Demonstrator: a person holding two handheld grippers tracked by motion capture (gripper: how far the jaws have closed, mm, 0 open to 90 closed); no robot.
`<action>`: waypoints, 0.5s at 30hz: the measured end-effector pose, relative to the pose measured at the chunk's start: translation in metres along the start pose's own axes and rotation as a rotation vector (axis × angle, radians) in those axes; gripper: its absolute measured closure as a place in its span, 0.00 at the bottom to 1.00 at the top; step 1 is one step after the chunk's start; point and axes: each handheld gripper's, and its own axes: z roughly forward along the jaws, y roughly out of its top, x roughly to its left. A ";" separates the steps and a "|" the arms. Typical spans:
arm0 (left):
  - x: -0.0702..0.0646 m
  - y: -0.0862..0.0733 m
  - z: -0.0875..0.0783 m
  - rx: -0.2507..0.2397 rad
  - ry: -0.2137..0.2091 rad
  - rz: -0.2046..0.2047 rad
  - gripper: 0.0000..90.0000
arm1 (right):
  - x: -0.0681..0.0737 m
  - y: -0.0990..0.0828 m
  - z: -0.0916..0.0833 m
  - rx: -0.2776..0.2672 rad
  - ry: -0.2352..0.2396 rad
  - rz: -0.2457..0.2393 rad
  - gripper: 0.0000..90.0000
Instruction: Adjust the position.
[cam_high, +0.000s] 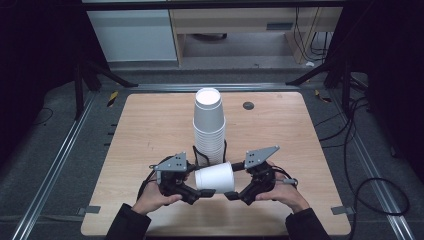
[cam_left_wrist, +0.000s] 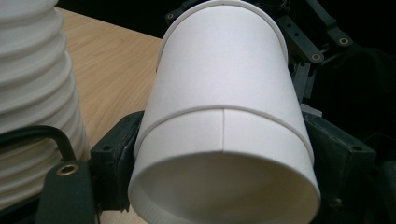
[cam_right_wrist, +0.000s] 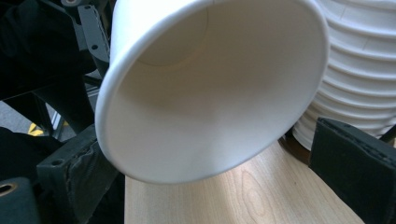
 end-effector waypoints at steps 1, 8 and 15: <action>0.000 0.000 0.000 -0.002 -0.001 0.004 0.23 | 0.000 0.000 0.000 -0.003 0.006 0.002 0.04; -0.004 0.003 0.000 -0.011 -0.020 0.008 0.23 | 0.002 0.001 0.003 -0.024 0.038 -0.012 0.06; -0.004 0.003 0.002 -0.008 -0.031 0.010 0.23 | 0.002 0.001 0.003 -0.052 0.070 -0.011 0.07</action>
